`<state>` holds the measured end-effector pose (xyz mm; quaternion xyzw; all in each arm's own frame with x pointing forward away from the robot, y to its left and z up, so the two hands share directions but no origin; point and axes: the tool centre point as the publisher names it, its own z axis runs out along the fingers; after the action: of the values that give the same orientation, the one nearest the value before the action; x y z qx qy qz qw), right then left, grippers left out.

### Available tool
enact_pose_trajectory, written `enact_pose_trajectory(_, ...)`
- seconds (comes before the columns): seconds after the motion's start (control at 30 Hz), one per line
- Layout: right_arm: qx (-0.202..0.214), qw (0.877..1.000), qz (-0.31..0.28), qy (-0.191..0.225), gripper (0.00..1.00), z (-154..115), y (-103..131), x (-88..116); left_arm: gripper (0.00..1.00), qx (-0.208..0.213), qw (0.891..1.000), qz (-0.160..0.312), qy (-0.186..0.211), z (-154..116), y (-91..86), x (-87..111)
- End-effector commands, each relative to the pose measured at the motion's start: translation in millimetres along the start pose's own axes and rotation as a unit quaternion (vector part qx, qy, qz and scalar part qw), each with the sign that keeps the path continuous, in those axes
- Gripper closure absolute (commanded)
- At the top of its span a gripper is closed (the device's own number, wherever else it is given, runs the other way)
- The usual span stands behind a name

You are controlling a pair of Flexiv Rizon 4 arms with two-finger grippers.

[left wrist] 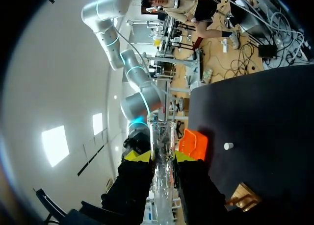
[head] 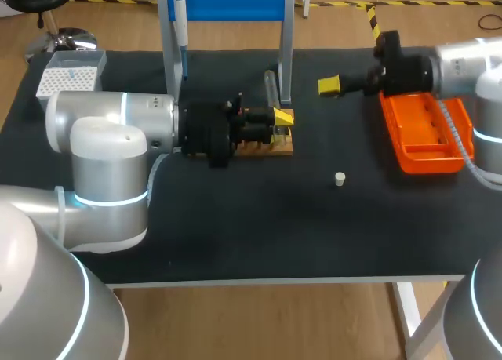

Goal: Invert the test tube, pick up the pipette, mount the tip to pipette, aspirate from beaker and dispense into the tube, eject the tip, return the pipette, and cap with the stopper.

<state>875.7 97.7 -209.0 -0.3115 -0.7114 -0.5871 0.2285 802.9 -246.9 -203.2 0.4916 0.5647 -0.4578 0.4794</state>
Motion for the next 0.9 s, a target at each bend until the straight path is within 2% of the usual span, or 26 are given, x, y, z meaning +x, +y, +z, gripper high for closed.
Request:
enact_pose_trajectory(0.03,-0.001,0.996,-0.047,-0.072,0.00,-2.3,-13.5,7.1,1.00,0.001,1.000,0.000,0.001,-0.2,0.3,-0.8)
enact_pose_trajectory(0.17,0.005,0.990,-0.087,-0.109,0.00,-3.7,-21.1,0.8,1.00,0.001,1.000,0.000,0.001,-0.2,0.3,-0.8)
enact_pose_trajectory(0.33,0.033,0.976,-0.150,-0.155,0.00,-2.4,-27.8,-6.1,1.00,0.001,1.000,0.000,0.001,-0.2,0.3,-0.8)
enact_pose_trajectory(0.53,0.051,0.963,-0.197,-0.176,0.00,1.4,-34.5,-13.3,1.00,0.001,1.000,0.000,0.001,-0.2,0.3,-0.8)
enact_pose_trajectory(0.9,0.069,0.951,-0.239,-0.181,0.00,13.4,-51.0,-37.5,1.00,0.001,1.000,0.000,0.001,-0.2,0.3,-0.8)
